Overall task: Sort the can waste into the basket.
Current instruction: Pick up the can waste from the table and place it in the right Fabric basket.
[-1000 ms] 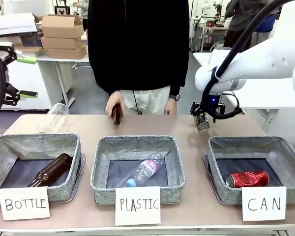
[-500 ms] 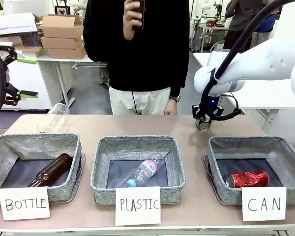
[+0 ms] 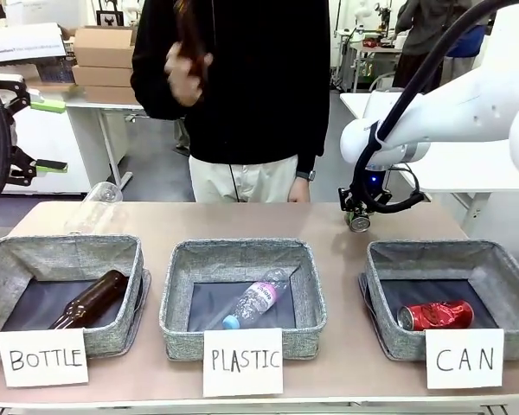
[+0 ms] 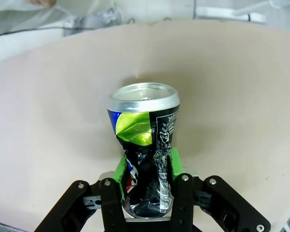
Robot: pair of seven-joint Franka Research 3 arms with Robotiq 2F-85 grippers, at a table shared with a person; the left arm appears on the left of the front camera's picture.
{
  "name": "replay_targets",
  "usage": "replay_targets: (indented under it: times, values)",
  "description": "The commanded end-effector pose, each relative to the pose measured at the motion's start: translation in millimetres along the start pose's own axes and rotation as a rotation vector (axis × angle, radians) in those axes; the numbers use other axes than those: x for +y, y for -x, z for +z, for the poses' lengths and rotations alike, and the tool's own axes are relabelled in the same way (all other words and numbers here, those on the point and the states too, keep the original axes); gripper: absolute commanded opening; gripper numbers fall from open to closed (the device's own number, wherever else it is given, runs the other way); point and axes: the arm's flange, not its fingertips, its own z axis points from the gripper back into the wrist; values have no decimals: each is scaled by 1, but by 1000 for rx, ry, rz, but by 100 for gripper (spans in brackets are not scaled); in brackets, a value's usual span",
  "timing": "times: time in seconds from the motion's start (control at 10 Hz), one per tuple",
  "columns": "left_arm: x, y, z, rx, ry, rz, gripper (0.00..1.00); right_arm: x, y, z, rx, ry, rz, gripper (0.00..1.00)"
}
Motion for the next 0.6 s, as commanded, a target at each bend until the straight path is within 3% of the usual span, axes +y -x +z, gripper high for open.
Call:
replay_targets:
  times: [0.0, 0.2, 0.3, 0.5]
  values:
    - [-3, 0, 0, 0, 23, 5, 100, -4, 5, -4, -12, 9, -38, 0]
    - [-3, 0, 0, 0, 23, 5, 100, -8, 12, 18, -17, -38, -30, 0]
    - [-3, 0, 0, 0, 23, 5, 100, -13, 27, 57, -36, -127, -10, 0]
    - [-3, 0, 0, 0, 23, 5, 100, -29, 80, 140, 29, -278, 56, 0]
